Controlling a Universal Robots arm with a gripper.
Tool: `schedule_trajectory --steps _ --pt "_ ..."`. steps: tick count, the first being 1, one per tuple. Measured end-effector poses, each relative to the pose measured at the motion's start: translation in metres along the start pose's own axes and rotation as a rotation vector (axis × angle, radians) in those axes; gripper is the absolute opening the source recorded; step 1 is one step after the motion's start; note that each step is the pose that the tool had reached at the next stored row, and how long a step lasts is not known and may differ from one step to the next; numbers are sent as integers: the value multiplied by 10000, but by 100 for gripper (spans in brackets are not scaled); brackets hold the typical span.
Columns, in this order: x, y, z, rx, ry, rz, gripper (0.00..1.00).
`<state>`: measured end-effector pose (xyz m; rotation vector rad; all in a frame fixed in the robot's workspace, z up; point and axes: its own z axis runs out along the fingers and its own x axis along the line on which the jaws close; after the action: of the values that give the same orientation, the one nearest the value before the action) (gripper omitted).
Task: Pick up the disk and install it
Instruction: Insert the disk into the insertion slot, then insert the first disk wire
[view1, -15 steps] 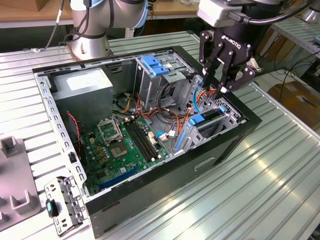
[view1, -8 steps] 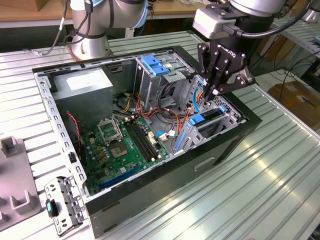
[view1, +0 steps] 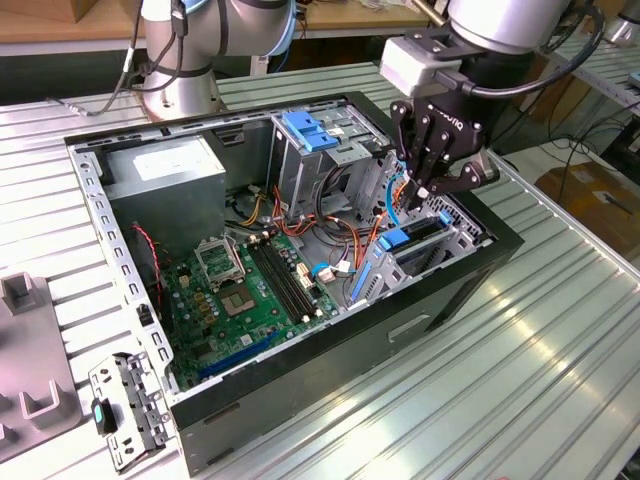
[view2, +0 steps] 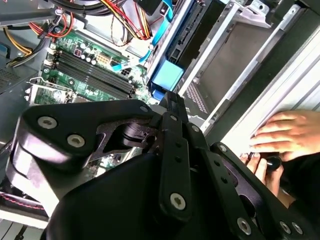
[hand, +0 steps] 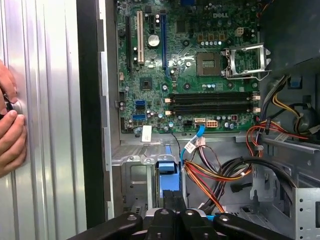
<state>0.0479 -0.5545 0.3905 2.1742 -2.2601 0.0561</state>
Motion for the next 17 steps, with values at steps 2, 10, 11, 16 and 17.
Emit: schedule_trajectory --steps 2,10,11,16,17 --pt "-1 1 40 0 1 -1 11" --pt "-5 5 194 -1 -16 2 11" --pt "-5 5 194 -3 -26 2 11" --pt "-5 4 195 -3 -37 1 11" --pt "-5 4 196 -3 -38 1 11"
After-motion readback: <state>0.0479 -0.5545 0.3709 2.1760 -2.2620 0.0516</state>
